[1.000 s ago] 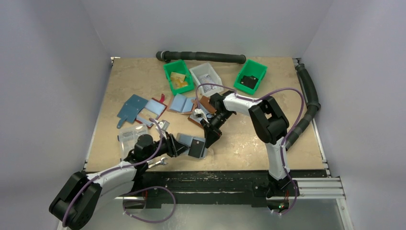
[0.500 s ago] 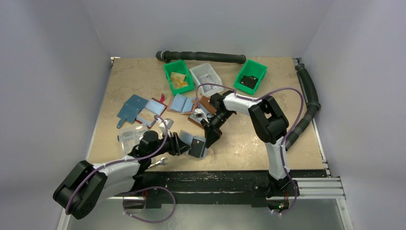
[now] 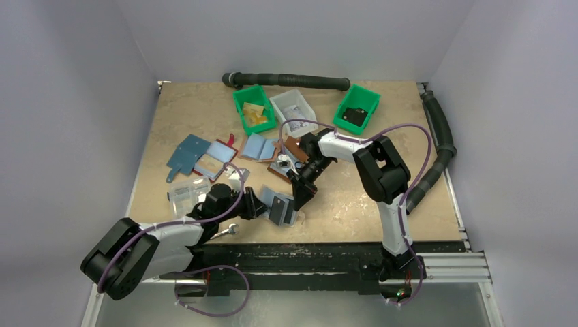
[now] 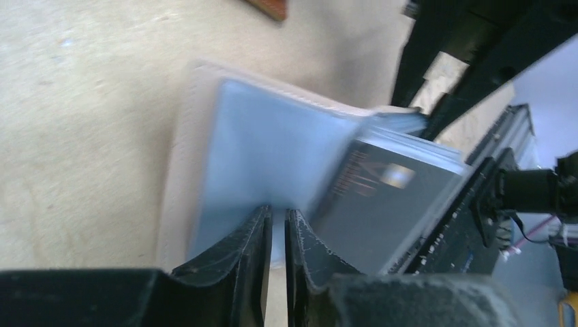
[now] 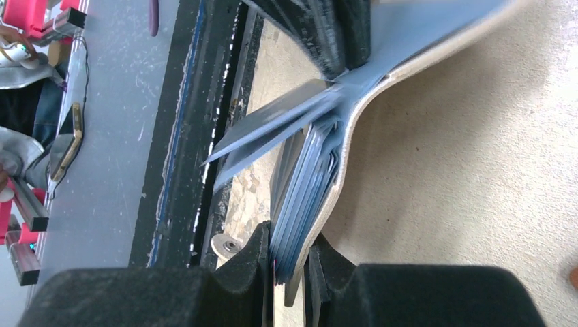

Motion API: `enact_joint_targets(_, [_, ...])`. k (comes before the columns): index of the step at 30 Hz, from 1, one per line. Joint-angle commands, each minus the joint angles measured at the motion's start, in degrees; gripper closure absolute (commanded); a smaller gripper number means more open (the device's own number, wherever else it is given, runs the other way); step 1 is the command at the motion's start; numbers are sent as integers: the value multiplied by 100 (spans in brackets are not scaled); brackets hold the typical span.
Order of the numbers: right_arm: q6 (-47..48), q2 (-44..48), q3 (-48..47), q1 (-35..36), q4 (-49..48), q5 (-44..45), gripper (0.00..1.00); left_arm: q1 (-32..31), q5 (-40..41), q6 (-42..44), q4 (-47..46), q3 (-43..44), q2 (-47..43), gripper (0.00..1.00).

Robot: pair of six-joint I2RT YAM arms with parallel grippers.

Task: Take the credit cards out of the card holder
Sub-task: Remove the credit card from the card holder.

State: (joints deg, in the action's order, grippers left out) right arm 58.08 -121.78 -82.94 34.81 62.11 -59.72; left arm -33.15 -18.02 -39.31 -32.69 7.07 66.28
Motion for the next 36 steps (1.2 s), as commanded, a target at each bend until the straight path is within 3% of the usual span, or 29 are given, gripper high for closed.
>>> enact_joint_targets(1, [233,-73,-127,34,100,163,100,66,781,221,660,112,-42,84])
enact_joint_targets(7, [229,-71,-131,30,92,163,100,117,893,216,827,89,-275,85])
enact_joint_targets(11, [211,-63,-131,33,91,171,100,142,438,213,635,-26,-847,80])
enact_joint_targets(13, [205,-70,-137,35,91,172,100,142,112,204,454,-118,-1207,73])
enact_joint_targets(16, [206,-78,-142,35,99,172,100,142,-198,171,242,-236,-1599,53])
enact_joint_targets(19, [206,-78,-142,33,100,172,100,142,-412,185,86,-232,-1570,45])
enact_joint_targets(27, [232,-87,-157,30,141,150,100,133,-826,121,-493,51,-353,48])
enact_joint_targets(36, [472,-151,-221,30,365,34,100,92,-972,183,-839,115,304,54])
